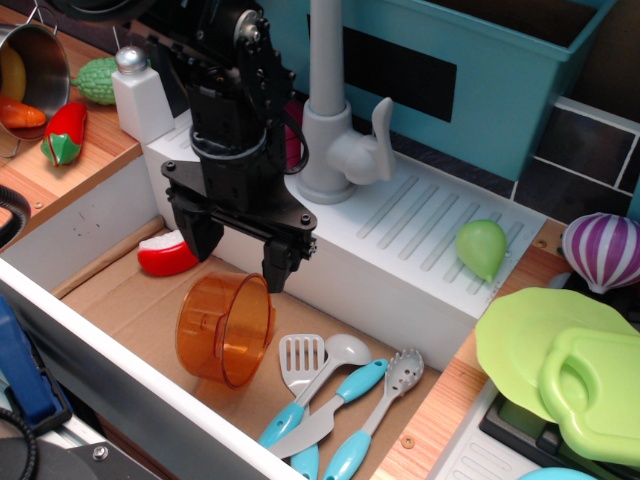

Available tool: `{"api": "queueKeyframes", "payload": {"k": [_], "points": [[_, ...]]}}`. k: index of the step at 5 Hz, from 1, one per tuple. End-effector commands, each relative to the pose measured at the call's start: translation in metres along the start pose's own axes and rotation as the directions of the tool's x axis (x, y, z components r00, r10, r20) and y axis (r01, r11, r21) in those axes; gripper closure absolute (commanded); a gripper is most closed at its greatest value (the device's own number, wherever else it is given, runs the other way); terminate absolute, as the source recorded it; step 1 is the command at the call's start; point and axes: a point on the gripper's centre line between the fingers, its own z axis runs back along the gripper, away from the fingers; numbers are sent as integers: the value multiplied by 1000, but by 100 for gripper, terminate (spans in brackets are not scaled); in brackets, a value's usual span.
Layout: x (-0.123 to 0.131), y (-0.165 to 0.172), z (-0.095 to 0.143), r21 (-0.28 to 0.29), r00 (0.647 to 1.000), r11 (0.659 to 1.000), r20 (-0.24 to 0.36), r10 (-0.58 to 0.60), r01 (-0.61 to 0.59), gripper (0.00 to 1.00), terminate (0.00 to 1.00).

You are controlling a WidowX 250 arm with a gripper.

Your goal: Flip orange pot upright in sink

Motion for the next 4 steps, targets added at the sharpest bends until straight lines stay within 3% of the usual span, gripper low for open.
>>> {"api": "queueKeyframes", "payload": {"k": [1, 4], "points": [[0, 0, 0, 0, 1000, 1000, 0, 0, 0, 0, 0], [-7, -13, -21, 115, 997, 991, 8, -76, 74, 0, 0]]}}
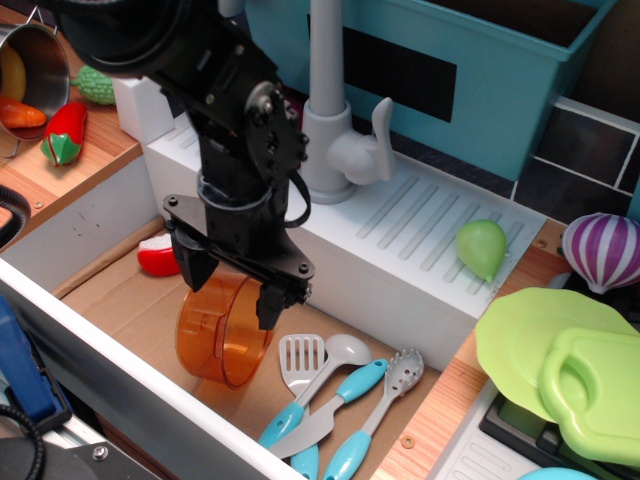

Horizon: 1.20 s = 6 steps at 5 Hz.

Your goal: Flip orange pot upright in sink

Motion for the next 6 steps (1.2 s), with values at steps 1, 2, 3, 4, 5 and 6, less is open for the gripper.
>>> {"api": "queueKeyframes", "payload": {"k": [1, 2, 3, 4, 5, 6], "points": [[11, -7, 0, 67, 998, 996, 14, -56, 55, 0, 0], [14, -8, -3, 80, 998, 995, 18, -62, 61, 0, 0], [14, -6, -8, 102, 998, 993, 29, -64, 61, 0, 0], [13, 1, -8, 115, 997, 991, 27, -76, 72, 0, 0], [12, 8, -9, 118, 996, 989, 24, -89, 86, 0, 0], [9, 15, -19, 125, 994, 986, 12, -113, 110, 0, 0]]}}
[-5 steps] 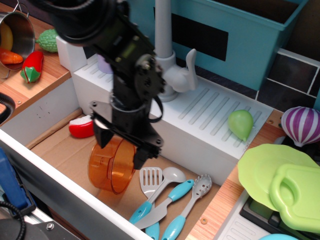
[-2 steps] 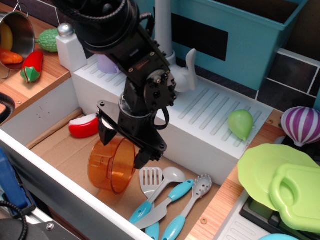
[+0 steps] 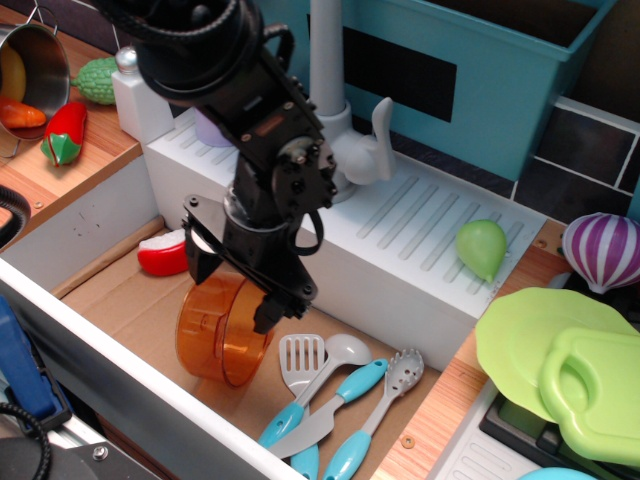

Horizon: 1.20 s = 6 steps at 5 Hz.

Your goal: Flip orange pot upright in sink

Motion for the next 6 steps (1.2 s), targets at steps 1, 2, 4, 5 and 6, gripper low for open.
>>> {"api": "queueKeyframes", "payload": {"k": [1, 2, 4, 5, 6], "points": [[-4, 6, -11, 87, 999, 995, 20, -47, 45, 0, 0], [-6, 9, -23, 35, 999, 999, 54, -6, 4, 100, 0], [-7, 22, -24, 1, 998, 999, 51, -34, 34, 100, 0], [-9, 34, -21, -7, 997, 999, 48, -53, 53, 100, 0], [-10, 42, -21, -30, 996, 997, 50, -70, 71, 100, 0]]}}
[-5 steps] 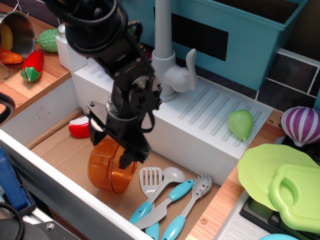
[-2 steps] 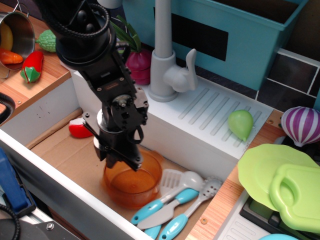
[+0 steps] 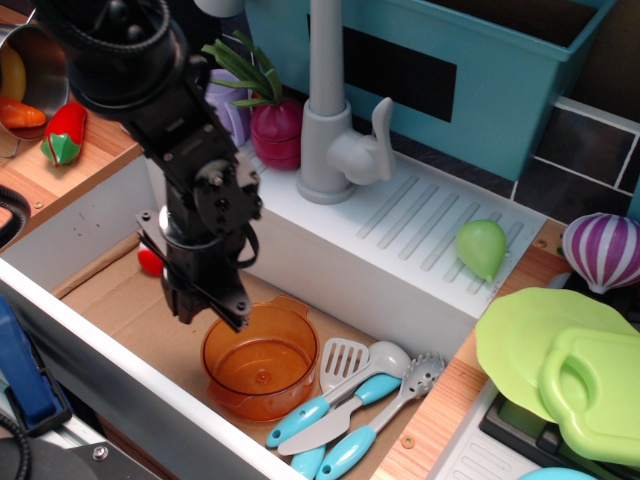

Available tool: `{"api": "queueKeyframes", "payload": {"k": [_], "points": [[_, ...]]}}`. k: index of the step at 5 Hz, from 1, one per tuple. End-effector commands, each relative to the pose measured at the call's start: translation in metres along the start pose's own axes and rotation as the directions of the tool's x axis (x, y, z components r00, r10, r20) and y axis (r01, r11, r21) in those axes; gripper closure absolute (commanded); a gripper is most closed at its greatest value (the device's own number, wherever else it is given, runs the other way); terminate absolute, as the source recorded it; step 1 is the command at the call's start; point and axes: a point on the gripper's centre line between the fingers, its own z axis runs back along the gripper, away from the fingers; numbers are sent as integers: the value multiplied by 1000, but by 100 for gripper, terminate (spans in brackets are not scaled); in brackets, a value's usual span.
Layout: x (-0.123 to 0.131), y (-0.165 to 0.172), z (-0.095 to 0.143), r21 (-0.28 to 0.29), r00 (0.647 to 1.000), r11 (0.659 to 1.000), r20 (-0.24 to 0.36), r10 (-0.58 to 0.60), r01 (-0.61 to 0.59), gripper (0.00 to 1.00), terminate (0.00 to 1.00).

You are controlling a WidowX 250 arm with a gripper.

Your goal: Flip orange pot upright in sink

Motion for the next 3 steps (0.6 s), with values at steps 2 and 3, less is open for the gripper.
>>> {"api": "queueKeyframes", "payload": {"k": [2, 3], "points": [[8, 13, 10, -85, 997, 996, 78, 11, -4, 0, 0], [8, 13, 10, -85, 997, 996, 78, 11, -4, 0, 100]]}}
